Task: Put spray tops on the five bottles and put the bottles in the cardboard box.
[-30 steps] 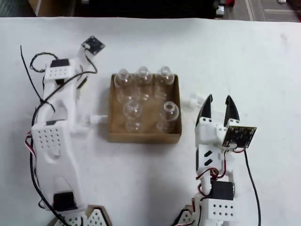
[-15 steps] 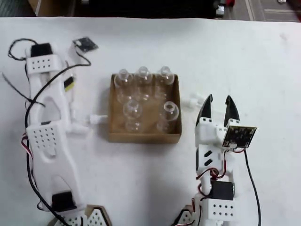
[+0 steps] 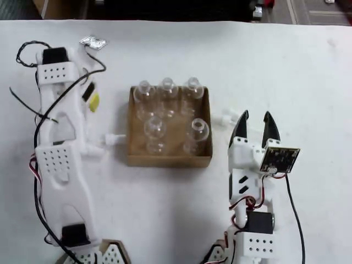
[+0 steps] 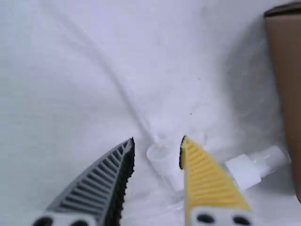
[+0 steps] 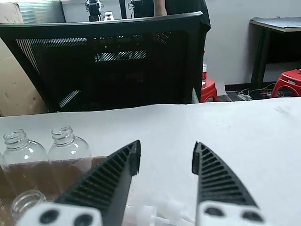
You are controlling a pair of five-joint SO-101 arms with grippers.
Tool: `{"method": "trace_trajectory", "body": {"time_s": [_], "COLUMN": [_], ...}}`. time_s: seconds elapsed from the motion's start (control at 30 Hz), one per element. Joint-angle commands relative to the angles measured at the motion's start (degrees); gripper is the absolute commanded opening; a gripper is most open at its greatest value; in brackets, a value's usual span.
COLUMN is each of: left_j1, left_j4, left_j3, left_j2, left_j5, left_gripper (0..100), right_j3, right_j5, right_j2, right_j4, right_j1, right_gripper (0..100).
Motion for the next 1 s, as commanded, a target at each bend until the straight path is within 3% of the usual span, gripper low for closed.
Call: {"method": "trace_trajectory", "body": {"time_s": [0.0, 0.2, 0.43, 0.57, 0.63, 0.83, 0.97], "left_j1": [0.31, -0.75, -3.65, -3.38, -3.56, -7.96, -9.36], "left_j4": [-3.78, -5.36, -11.43, -11.16, -10.81, -11.43, -7.91], "left_j3": [3.78, 10.81, 16.97, 17.14, 17.14, 16.97, 12.75], "left_j2": [-0.57, -0.57, -0.57, -0.75, -1.10, -1.19, -1.19], "left_j5": [2.55, 3.34, 10.02, 10.99, 16.53, 42.81, 54.51], "left_gripper": [16, 15, 10, 1, 3, 2, 2], "right_j3": [0.35, 0.35, 0.35, 0.35, 0.35, 0.35, 0.35], "right_j5": [0.79, 0.79, 0.79, 0.79, 0.79, 0.79, 0.79], "right_j2": [0.48, 0.48, 0.48, 0.48, 0.48, 0.48, 0.48], "right_j4": [0.13, 0.13, 0.13, 0.13, 0.13, 0.13, 0.13], "right_j1": [-0.40, -0.40, -0.40, -0.40, -0.40, -0.40, -0.40], "right_gripper": [15.9, 15.9, 15.9, 15.9, 15.9, 15.9, 15.9]}}
